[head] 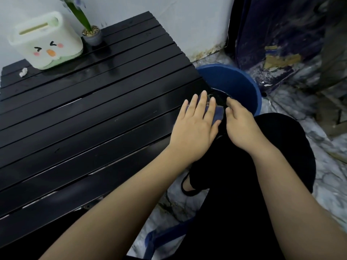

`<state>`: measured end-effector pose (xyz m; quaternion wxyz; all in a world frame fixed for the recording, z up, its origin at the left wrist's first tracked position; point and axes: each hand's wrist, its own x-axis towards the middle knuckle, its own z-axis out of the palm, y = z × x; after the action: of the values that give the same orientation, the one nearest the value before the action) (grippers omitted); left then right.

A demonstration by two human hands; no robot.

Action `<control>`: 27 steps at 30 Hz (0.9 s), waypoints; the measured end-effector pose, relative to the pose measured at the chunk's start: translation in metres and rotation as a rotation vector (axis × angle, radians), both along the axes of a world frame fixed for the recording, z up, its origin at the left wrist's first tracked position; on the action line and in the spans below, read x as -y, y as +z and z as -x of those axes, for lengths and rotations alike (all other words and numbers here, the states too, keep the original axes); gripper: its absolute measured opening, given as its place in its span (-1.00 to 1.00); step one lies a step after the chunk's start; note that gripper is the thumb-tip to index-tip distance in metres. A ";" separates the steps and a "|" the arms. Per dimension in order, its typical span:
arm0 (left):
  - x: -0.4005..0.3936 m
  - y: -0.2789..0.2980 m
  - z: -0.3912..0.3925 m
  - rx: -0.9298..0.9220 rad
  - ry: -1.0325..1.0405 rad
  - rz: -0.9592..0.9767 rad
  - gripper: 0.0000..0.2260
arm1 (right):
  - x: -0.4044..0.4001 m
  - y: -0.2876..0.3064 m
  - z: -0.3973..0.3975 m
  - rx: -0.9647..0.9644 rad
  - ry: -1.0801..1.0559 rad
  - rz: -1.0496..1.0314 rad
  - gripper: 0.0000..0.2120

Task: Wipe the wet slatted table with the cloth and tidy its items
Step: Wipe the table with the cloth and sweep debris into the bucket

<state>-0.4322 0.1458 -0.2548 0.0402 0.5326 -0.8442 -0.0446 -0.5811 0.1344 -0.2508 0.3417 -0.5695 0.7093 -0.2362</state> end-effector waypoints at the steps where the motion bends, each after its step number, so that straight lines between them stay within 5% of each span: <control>1: 0.006 -0.001 0.003 -0.010 0.000 0.001 -0.47 | 0.000 -0.001 0.000 0.012 -0.006 0.003 -0.56; 12: 0.093 0.005 0.014 -0.114 -0.128 0.035 -0.57 | -0.001 0.001 -0.003 0.048 0.021 0.034 -0.55; 19: 0.097 0.042 -0.034 -0.818 0.264 0.089 -0.70 | -0.003 0.003 -0.008 -0.039 0.079 0.034 -0.45; 23: 0.041 0.043 -0.119 -0.717 0.232 0.026 -0.72 | 0.003 0.006 -0.013 -0.098 0.112 0.038 -0.44; 27: -0.008 0.012 -0.161 -0.320 0.120 -0.104 -0.49 | 0.007 0.009 -0.021 -0.154 0.103 0.028 -0.45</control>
<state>-0.2710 0.1534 -0.2430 0.1492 0.5696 -0.7902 -0.1701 -0.5605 0.1274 -0.2415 0.2899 -0.6263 0.6999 -0.1838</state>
